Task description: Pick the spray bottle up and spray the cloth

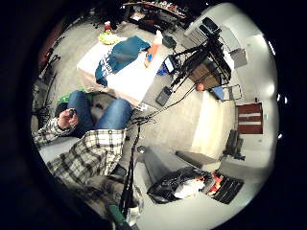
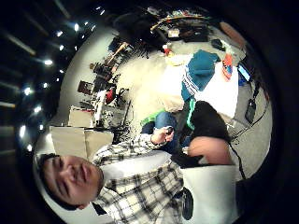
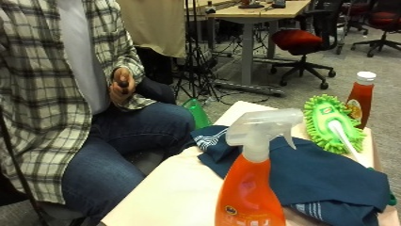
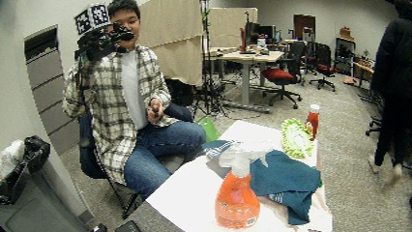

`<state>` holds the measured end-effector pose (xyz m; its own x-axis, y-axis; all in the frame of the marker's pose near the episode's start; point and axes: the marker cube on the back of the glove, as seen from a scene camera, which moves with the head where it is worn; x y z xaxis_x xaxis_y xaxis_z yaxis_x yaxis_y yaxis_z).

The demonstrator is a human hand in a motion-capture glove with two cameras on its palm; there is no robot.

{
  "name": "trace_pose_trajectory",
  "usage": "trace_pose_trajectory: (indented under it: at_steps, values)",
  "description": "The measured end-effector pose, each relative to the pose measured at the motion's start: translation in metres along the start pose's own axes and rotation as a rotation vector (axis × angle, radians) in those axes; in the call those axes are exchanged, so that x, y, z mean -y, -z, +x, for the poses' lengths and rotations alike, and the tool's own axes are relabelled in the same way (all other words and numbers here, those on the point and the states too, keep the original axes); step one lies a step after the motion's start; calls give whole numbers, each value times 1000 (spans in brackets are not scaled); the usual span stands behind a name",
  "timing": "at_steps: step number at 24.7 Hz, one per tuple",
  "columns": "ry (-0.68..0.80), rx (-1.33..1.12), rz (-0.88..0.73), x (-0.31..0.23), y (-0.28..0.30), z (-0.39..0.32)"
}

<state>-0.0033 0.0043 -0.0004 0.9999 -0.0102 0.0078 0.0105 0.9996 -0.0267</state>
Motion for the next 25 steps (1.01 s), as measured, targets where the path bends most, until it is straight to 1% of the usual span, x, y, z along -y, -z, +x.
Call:
trace_pose_trajectory:
  at_steps: [14,18,22,25]
  values:
    - [0,2,-55,9,-13,7]
    - [-18,25,-67,29,-38,24]
    - [-57,80,-74,59,-77,50]
    - [-100,118,-37,82,-107,66]
